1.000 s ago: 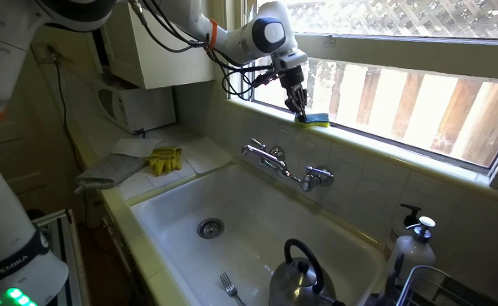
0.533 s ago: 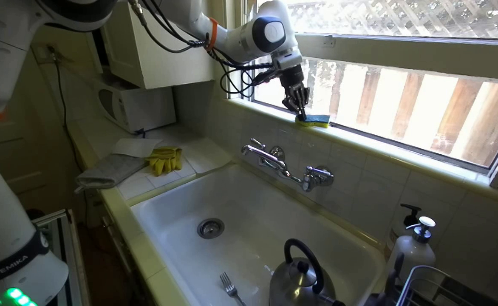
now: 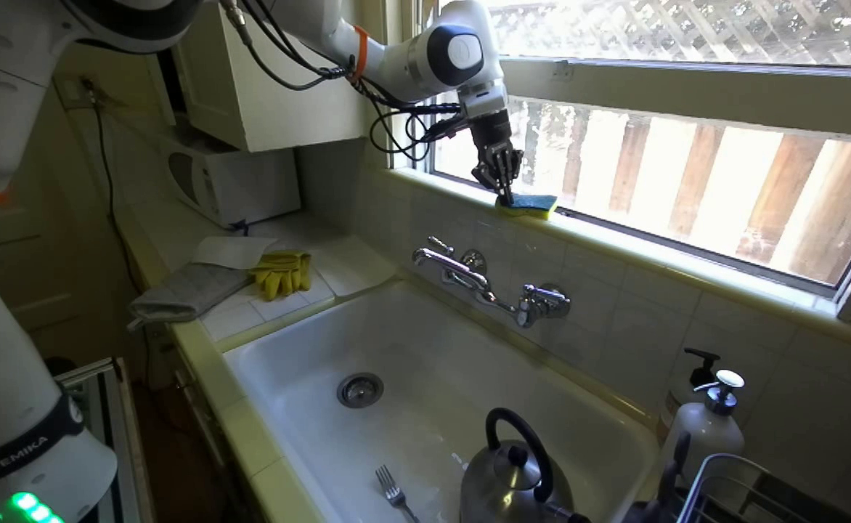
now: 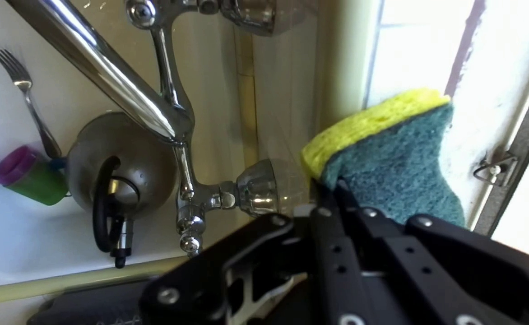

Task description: Rotate the sponge on the windowsill to the left.

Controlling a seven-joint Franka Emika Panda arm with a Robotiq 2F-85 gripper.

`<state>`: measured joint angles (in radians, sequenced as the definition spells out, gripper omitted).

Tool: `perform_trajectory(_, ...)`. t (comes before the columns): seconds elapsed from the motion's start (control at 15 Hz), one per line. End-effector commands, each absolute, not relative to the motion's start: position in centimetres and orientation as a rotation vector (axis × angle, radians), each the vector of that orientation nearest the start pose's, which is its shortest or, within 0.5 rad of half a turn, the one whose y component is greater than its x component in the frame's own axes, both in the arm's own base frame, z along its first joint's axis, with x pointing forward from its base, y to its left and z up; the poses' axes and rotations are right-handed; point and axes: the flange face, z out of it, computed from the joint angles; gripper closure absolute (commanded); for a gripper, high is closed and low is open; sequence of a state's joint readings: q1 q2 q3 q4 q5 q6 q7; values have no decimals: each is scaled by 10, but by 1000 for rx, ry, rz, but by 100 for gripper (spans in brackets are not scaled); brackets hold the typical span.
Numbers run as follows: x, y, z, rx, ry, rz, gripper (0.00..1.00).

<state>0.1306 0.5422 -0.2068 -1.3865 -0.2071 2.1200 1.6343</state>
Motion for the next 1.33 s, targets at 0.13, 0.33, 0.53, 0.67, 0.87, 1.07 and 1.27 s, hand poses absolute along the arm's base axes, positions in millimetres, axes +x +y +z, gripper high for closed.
perform_trajectory(0.13,732,-37,423,-2101,2342,-487,99)
perform_trajectory(0.33,736,-37,423,-2062,2360,-479,99)
perform_trajectory(0.53,738,-32,421,-2023,2390,-470,99)
perform_trajectory(0.67,738,-30,421,-1993,2415,-466,99)
perform_trajectory(0.87,740,-29,423,-1958,2445,-455,99)
perform_trajectory(1.07,743,-29,427,-1914,2464,-447,99)
perform_trajectory(1.27,744,-28,427,-1889,2477,-447,99)
